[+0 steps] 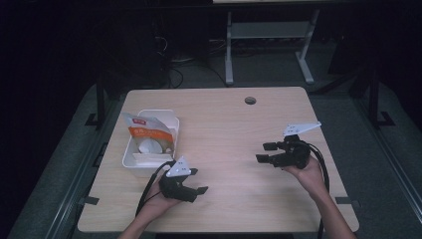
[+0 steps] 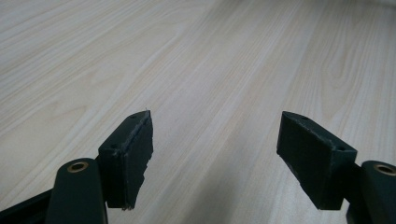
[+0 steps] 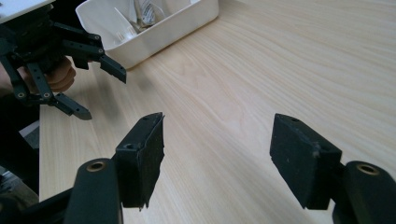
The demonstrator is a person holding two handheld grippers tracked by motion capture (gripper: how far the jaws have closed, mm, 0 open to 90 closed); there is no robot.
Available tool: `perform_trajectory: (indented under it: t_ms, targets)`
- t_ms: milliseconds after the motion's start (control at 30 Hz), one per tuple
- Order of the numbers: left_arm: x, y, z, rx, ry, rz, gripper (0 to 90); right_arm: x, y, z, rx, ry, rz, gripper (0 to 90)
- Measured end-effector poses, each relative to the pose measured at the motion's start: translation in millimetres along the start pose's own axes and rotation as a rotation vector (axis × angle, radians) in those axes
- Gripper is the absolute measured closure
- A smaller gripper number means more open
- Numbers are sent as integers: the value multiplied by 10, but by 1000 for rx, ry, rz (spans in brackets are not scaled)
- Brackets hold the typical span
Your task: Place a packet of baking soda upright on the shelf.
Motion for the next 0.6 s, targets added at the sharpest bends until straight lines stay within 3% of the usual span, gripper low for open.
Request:
perform_trajectory:
  t_ms: [600]
  targets:
    - [-2,-19,-12,9,3,-2,267,-406,-55,-149,-14,-13,51,323]
Point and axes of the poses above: each handheld gripper's, and its own axes: z roughly forward along the jaws, x roughly out of its top, y roughly to its right, the point moved 2 cm from there along z, roughly forward along the jaws, and after that the axes turned 10 degrees about x, right-handed, at the moved point
